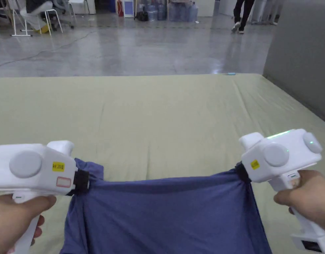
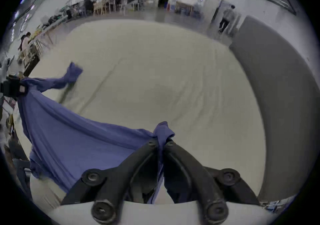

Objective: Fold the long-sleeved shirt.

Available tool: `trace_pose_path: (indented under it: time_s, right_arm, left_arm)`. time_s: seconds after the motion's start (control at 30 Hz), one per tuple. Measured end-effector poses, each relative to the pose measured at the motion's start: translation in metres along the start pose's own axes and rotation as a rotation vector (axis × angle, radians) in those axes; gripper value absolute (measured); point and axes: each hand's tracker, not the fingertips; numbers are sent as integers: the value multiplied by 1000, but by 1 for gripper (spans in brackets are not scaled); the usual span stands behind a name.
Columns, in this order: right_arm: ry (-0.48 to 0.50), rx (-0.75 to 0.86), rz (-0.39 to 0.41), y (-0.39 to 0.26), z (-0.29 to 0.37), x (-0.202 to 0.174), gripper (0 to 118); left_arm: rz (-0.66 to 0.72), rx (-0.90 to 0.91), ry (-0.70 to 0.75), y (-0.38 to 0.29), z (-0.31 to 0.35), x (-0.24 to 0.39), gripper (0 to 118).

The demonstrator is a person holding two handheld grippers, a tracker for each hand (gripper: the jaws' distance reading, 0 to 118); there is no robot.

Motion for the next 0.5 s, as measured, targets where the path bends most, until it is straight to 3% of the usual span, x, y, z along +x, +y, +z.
trace_pose_path:
  time_s: [0.1, 0.33, 0.5]
  right_arm:
    - [-39, 112, 9, 32, 64, 11, 0]
    - [-188, 338, 118, 130, 201, 15, 0]
    - [-281, 431, 138, 207, 253, 14, 0]
  left_arm:
    - [-55, 84, 14, 43, 44, 11, 0]
    - [-240, 282, 117, 153, 158, 44, 0]
    - [-232, 387, 180, 232, 215, 55, 0]
